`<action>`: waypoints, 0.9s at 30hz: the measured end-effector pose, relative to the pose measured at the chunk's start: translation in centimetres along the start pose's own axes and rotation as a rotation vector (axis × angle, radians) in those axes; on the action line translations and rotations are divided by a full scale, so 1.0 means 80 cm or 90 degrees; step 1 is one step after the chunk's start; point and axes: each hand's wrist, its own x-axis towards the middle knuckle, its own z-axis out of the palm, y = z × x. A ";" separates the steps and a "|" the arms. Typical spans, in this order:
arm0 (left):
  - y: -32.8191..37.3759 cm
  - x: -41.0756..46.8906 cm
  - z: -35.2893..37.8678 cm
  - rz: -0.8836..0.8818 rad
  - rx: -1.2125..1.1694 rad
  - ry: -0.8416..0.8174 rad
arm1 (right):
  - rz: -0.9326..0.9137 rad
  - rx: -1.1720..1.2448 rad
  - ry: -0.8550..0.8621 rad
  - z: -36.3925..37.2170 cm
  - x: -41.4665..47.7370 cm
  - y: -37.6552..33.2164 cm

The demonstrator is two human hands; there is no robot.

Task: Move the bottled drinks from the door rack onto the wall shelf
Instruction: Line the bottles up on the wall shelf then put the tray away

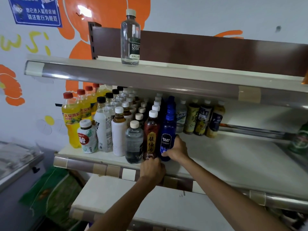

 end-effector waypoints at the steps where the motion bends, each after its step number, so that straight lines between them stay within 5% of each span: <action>1: 0.000 0.000 0.001 0.001 -0.001 -0.002 | -0.002 0.002 -0.002 0.000 0.001 0.000; 27: -0.002 0.007 0.014 0.016 -0.023 -0.003 | 0.009 0.099 -0.118 0.006 0.023 0.021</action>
